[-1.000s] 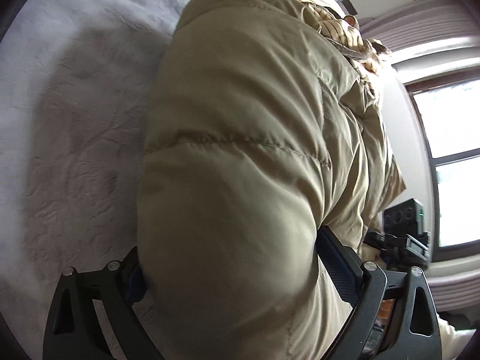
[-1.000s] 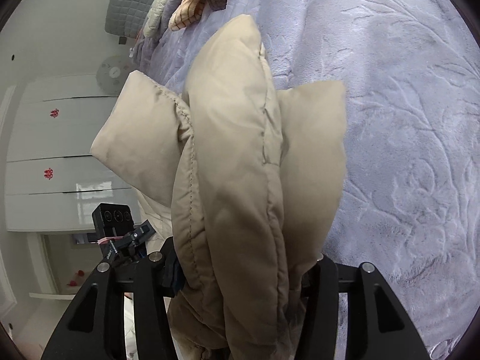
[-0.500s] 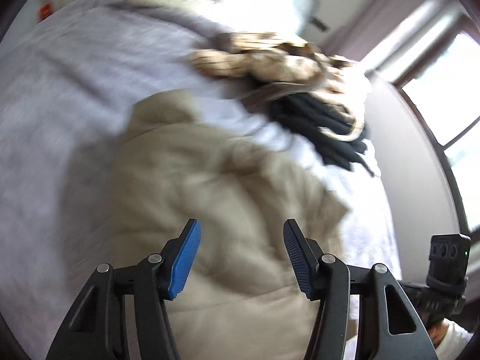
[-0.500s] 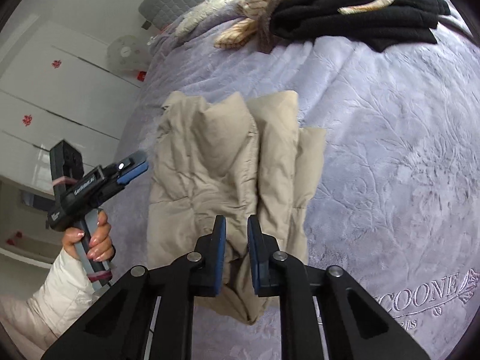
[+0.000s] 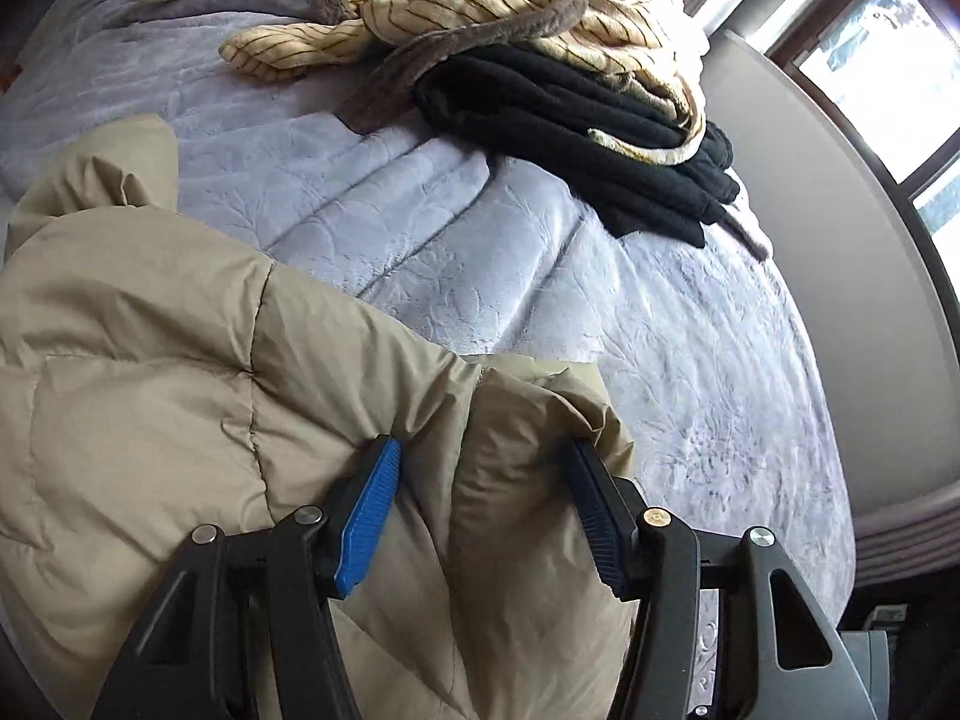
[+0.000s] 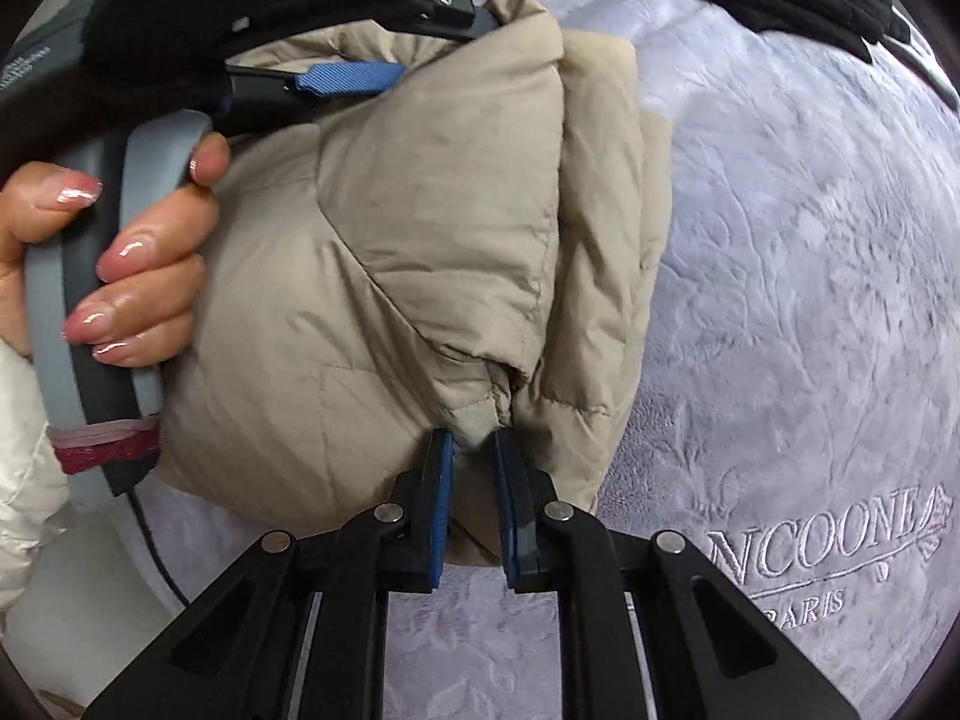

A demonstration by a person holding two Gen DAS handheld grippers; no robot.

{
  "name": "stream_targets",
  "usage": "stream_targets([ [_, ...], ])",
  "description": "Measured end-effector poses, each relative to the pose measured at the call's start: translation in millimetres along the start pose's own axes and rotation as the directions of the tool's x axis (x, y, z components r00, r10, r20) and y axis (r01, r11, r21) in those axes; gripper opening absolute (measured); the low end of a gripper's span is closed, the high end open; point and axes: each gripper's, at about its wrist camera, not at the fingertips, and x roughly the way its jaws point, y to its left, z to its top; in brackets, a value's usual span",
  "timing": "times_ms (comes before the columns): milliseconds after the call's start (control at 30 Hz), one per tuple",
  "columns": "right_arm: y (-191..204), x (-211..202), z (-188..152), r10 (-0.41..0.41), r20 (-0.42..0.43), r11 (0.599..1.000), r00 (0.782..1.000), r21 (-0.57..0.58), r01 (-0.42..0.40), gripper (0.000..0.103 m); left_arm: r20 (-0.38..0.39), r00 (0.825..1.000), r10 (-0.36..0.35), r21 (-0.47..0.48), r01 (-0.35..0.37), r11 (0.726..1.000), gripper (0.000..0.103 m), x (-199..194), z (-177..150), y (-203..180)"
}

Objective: Fold large clothes
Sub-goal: 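Lower the coat bundle onto the bed with both tools holding it, then press the bundle flat with both tools, then open them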

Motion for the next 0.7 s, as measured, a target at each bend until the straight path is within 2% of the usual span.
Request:
stream_targets([
  [233, -12.7, 22.5, -8.9, -0.01, 0.009, 1.0, 1.0, 0.027, 0.01, 0.011, 0.014, 0.997, 0.07, 0.081, -0.071, 0.994, 0.059, 11.9, -16.2, -18.3],
  [700, -1.8, 35.1, 6.8, -0.029, -0.009, 0.999, 1.0, 0.021, 0.029, 0.011, -0.011, 0.995, 0.094, 0.077, -0.093, 0.993, 0.06, -20.0, -17.3, -19.2],
])
